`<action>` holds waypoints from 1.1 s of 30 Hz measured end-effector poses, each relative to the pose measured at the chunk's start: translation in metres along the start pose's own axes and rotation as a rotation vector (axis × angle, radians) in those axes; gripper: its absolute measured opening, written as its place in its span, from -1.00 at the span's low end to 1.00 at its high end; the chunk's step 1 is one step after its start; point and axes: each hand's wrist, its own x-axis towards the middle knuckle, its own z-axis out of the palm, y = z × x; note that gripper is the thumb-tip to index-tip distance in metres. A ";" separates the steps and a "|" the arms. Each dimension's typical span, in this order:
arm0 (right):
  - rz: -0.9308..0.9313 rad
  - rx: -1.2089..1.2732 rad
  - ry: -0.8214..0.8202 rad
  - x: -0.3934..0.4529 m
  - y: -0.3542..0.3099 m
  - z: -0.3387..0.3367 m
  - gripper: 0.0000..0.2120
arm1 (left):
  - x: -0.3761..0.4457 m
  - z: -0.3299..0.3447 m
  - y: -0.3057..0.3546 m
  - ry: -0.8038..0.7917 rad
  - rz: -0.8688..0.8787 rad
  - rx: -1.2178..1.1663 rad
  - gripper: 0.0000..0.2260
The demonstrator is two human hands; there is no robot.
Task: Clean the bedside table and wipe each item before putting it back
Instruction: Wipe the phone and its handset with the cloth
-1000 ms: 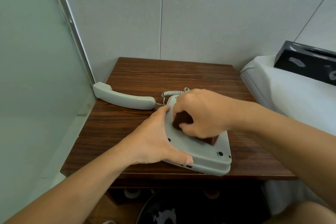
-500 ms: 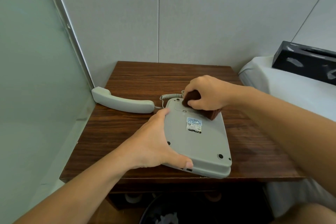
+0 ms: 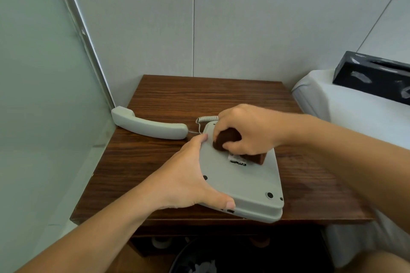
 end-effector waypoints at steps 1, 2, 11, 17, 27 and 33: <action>0.017 -0.018 -0.022 0.000 0.003 -0.005 -0.77 | 0.000 0.000 0.001 -0.004 0.000 -0.002 0.32; 0.037 -0.034 -0.048 0.001 0.007 -0.009 -0.77 | 0.000 0.000 0.001 -0.004 0.001 -0.004 0.32; 0.080 -0.005 -0.104 0.001 0.006 -0.009 -0.85 | 0.000 0.000 0.004 -0.002 -0.004 0.003 0.32; 0.086 0.047 -0.006 -0.003 0.004 -0.003 -0.86 | 0.000 0.001 0.007 0.000 -0.029 0.018 0.34; 0.348 0.132 0.205 -0.042 0.052 0.016 -0.64 | -0.004 -0.001 0.022 -0.049 -0.017 0.022 -0.11; 0.295 0.207 0.263 -0.053 0.047 0.038 -0.61 | 0.019 0.009 0.031 0.073 -0.030 -0.015 0.05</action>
